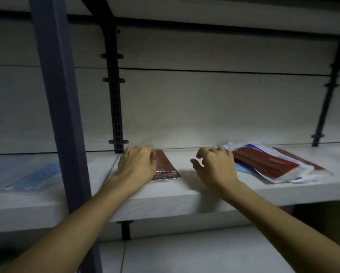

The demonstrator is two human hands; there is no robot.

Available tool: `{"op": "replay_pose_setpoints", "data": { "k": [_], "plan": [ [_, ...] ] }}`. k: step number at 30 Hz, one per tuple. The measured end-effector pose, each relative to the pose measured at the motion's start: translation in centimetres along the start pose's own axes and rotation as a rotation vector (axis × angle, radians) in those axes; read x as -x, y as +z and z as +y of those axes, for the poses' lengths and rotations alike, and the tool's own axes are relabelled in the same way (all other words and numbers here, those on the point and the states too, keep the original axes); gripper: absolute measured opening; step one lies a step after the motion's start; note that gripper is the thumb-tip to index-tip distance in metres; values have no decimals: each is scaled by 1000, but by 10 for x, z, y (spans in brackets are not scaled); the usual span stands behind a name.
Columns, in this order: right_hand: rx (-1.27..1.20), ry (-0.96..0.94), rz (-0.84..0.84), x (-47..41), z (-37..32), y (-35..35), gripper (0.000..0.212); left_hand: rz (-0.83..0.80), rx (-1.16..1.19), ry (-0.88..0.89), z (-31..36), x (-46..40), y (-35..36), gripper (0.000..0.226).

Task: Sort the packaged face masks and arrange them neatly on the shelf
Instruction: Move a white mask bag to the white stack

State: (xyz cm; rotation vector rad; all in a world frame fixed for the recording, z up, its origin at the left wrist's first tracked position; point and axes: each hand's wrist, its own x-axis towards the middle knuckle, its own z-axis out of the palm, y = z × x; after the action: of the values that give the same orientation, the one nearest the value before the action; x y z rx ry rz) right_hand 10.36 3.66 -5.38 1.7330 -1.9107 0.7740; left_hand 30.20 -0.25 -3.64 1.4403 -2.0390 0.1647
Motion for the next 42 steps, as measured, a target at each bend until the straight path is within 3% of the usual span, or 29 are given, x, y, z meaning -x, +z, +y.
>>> {"op": "replay_pose_setpoints", "data": {
  "k": [7, 16, 19, 23, 29, 42],
  "plan": [
    [-12, 39, 98, 28, 46, -29, 20, -1, 58, 101, 41, 8, 12, 19],
    [14, -13, 218, 39, 121, -58, 20, -19, 82, 145, 115, 6, 29, 22],
    [30, 28, 155, 46, 162, -72, 30, -14, 79, 146, 153, 12, 39, 22],
    [40, 63, 81, 53, 223, -91, 18, -24, 104, 125, 205, 20, 55, 21],
    [-42, 108, 34, 62, 293, -97, 20, -39, 119, 97, 264, 33, 79, 19],
    [-198, 127, -30, 36, 319, -73, 19, -45, 76, -40, 276, 12, 99, 19]
  ]
}}
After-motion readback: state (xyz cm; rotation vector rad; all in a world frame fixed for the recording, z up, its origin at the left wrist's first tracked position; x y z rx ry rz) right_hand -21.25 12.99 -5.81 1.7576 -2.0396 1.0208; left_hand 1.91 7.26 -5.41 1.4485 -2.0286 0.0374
